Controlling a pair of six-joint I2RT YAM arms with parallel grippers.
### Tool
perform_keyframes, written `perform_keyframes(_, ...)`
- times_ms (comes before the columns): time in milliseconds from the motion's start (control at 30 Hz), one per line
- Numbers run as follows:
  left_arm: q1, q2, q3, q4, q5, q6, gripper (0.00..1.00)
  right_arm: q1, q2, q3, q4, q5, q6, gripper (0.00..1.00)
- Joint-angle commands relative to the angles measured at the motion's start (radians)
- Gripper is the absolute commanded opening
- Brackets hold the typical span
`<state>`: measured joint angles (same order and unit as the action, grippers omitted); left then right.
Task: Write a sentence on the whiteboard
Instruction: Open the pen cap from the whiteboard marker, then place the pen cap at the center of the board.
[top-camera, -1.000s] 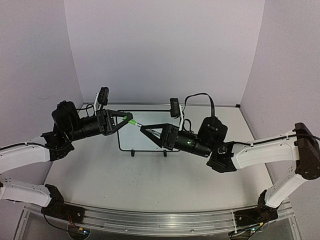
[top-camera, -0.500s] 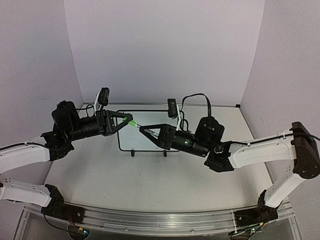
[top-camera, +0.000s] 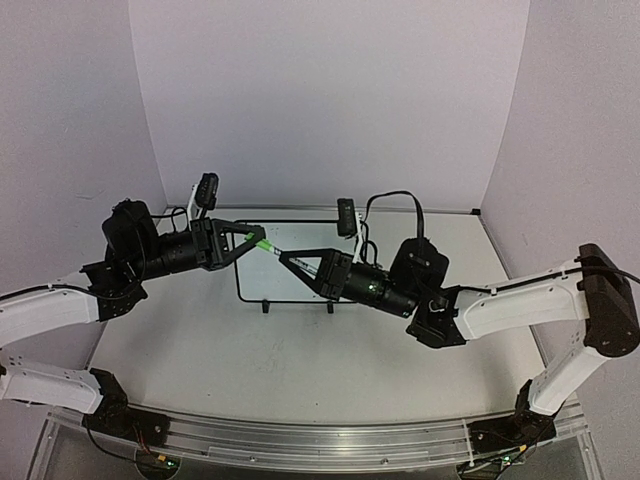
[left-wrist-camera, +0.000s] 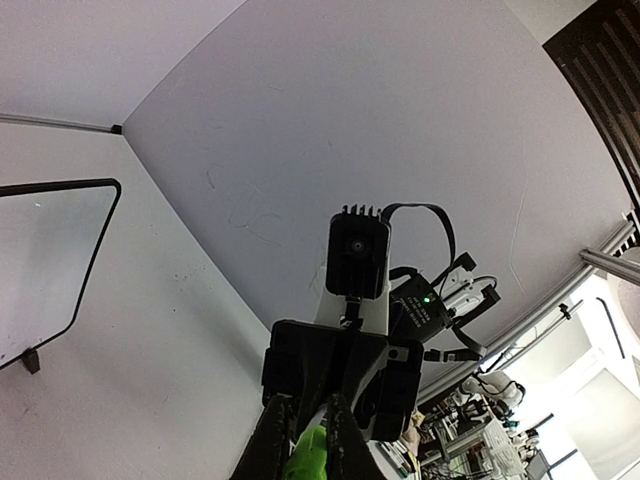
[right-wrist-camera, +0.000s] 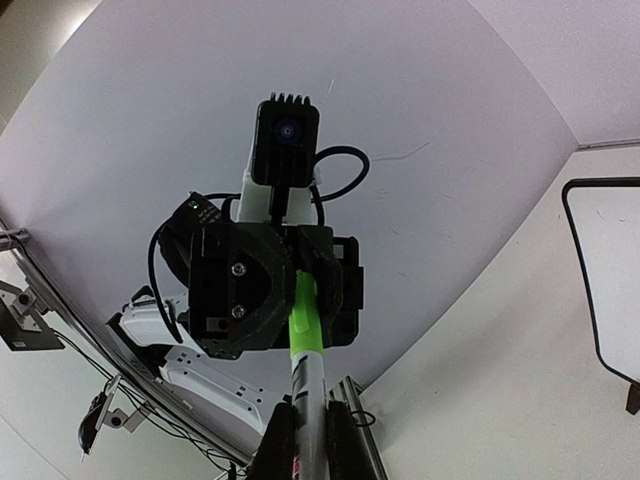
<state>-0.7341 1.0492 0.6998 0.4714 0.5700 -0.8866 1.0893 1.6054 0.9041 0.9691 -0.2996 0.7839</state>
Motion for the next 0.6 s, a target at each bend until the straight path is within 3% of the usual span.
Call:
perform_keyframes(0,-0.001,-0.045,0.049,-0.067,-0.057,0.059,0.00,0.004,-0.018,-0.055,0.080,0.087,0.026,0.00)
perform_keyframes(233,0.040,-0.108,0.158,-0.251,-0.182,0.147,0.00,0.004,-0.075,-0.181,0.079,0.104,0.048,0.00)
perform_keyframes(567,0.078,-0.115,0.176,-0.302,-0.275,0.146,0.00,0.004,-0.168,-0.271,-0.001,0.061,0.027,0.00)
